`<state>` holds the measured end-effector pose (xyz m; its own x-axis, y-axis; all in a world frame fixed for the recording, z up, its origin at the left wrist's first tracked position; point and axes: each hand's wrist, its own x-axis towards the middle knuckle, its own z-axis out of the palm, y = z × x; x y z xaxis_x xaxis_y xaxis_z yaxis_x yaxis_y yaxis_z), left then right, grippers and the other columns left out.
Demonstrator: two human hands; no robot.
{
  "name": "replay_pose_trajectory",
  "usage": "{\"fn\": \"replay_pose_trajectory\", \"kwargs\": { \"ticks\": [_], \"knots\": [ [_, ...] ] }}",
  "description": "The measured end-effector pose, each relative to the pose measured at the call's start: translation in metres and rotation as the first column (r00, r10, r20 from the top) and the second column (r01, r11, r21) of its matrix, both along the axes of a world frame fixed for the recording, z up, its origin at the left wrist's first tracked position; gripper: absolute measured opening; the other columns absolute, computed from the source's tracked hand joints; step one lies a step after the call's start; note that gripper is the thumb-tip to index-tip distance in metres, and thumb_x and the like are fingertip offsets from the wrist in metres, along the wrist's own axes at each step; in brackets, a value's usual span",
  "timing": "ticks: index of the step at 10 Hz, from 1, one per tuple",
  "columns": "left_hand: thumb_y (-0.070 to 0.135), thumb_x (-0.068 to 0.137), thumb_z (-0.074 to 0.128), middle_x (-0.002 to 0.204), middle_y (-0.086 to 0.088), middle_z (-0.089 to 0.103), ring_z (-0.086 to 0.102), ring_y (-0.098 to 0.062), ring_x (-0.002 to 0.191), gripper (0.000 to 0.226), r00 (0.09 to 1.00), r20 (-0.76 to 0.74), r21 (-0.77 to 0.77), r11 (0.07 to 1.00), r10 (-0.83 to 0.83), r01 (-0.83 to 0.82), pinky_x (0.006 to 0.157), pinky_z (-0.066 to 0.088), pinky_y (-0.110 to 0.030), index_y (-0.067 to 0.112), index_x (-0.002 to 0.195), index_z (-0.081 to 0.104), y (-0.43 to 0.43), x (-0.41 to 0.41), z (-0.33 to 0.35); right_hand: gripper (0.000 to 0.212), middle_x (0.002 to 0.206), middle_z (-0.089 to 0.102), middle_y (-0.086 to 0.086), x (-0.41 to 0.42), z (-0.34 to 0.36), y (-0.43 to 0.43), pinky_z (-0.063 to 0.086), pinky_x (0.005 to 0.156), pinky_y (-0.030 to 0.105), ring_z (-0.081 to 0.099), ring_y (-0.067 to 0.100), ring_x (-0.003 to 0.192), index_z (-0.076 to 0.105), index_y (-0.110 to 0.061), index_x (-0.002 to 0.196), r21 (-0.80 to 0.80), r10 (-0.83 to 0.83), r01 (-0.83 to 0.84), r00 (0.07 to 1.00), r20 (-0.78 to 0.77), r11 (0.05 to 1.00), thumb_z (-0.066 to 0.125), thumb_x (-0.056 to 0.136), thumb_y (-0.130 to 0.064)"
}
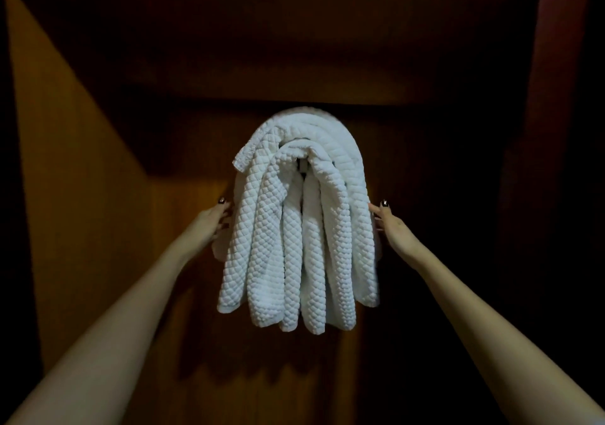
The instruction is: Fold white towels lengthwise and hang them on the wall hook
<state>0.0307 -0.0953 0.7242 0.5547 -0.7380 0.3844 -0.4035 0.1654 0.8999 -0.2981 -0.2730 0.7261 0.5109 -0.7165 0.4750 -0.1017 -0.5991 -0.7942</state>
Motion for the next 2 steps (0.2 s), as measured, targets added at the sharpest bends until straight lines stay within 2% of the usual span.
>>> {"fn": "replay_pose_trajectory", "kwargs": {
  "ticks": [1,2],
  "knots": [
    [0.041,0.102,0.032,0.132,-0.009,0.056,0.052,-0.025,0.123,0.043,0.991,0.12,-0.133,0.99,0.06,-0.043,0.104,0.04,-0.039,0.016,0.129,0.055,0.021,-0.03,0.017,0.058,0.144,0.049,0.005,-0.004,0.013,0.032,0.034,0.11,0.038,0.047,0.018,0.128,0.045,-0.019,0.143,-0.062,-0.071,0.071,0.997,-0.012,0.996,0.018,0.103,-0.052],
    [0.033,0.102,0.037,0.134,-0.01,0.056,0.05,-0.027,0.124,0.04,0.928,0.325,-0.203,0.972,0.18,-0.117,0.096,0.037,-0.029,0.013,0.132,0.053,0.053,-0.065,0.035,0.058,0.152,0.039,0.005,-0.008,0.028,0.072,0.026,0.117,0.041,0.037,0.024,0.139,0.037,-0.019,0.149,-0.197,-0.161,0.144,0.984,-0.073,0.97,0.023,0.103,-0.052]
  ]
}}
